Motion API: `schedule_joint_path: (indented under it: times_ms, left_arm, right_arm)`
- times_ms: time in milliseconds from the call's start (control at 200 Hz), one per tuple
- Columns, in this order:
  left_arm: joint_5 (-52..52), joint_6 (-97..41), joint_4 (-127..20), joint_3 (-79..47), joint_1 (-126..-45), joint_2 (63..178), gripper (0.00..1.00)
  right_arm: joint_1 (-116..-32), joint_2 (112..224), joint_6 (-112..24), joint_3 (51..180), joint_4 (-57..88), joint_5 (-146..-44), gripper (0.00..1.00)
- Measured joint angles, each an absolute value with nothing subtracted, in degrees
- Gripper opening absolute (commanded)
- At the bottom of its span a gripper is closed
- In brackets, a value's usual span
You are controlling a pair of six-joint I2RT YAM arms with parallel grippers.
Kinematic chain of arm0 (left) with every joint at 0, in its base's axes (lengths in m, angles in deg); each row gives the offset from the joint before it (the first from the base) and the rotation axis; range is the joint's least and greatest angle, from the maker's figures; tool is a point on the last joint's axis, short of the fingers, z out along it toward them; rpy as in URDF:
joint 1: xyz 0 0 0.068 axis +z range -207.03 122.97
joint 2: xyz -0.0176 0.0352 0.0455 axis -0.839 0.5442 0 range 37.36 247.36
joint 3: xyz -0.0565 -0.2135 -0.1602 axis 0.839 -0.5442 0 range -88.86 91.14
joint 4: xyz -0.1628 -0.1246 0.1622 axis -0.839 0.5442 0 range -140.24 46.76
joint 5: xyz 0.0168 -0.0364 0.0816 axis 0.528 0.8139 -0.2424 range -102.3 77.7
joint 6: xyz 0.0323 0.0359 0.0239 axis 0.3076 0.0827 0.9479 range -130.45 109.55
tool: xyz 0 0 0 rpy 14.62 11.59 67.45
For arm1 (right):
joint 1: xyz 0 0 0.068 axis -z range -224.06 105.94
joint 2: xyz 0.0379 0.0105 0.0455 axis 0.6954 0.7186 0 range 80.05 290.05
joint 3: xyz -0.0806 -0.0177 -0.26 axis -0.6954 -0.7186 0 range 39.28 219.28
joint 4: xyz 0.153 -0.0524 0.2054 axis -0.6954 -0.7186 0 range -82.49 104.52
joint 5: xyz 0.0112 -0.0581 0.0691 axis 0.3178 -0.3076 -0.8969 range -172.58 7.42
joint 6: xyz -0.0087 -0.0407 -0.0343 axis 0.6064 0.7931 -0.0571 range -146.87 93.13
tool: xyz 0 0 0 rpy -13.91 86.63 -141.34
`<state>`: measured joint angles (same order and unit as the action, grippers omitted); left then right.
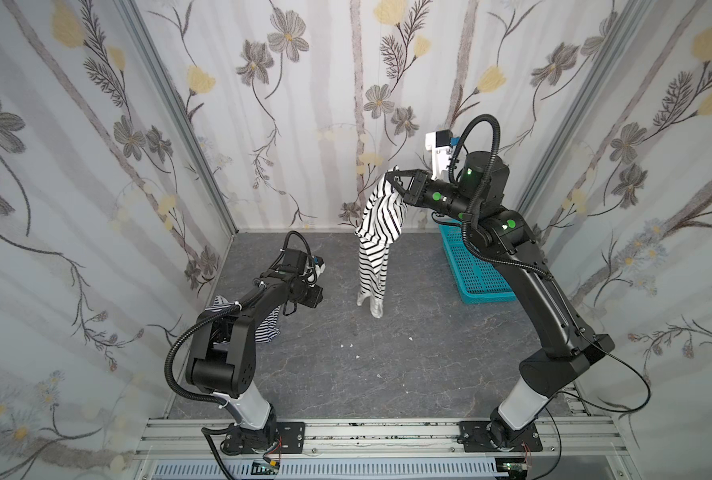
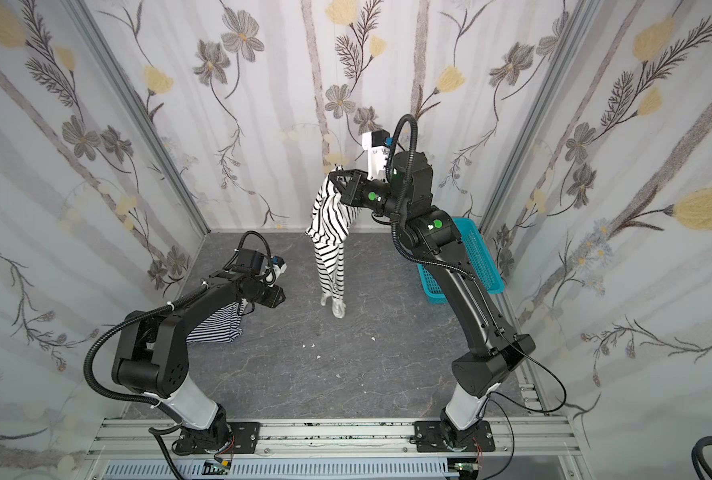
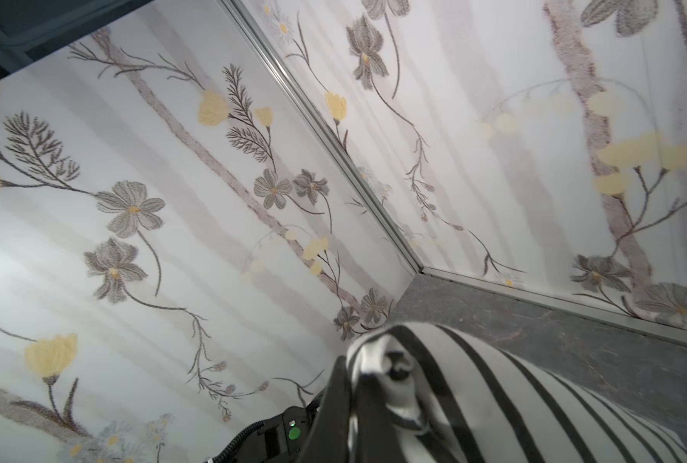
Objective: Fold and stack tank tops
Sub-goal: Place the tank top at the center of the table.
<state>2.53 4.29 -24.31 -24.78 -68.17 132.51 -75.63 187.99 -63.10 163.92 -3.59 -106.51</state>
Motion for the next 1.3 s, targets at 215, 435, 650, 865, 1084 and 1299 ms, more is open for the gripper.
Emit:
schedule_joint_path:
  times_ms: [215,435,650,865,1084,1299]
  left_arm:
    - [3.10,4.18,-24.42,-25.44,-66.20,132.12,0.38]
    - [3.86,4.21,-24.49,-25.44,-66.20,132.69,0.38]
    - [4.52,4.73,-24.49,-25.44,-66.79,134.33,0.38]
    - [3.16,6.89,-24.44,-23.41,-75.01,140.53,0.38]
    - [-1.54,7.16,-24.57,-13.05,-78.20,151.99,0.39]
    - [-5.56,6.06,-26.45,1.33,-78.37,162.72,0.39]
  right_arm:
    - [-76.55,185.15,-64.39,154.66,1.65,-105.37,0.00]
    - [-76.71,180.27,-69.09,123.62,1.74,-102.92,0.00]
    - [-76.88,173.98,-72.15,101.43,1.81,-98.35,0.00]
    - [-77.62,173.28,-72.30,95.09,1.89,-94.29,0.00]
    - [-82.32,173.06,-73.29,95.86,2.88,-94.86,0.01]
    - [-86.65,174.77,-73.88,98.26,2.66,-93.19,0.05]
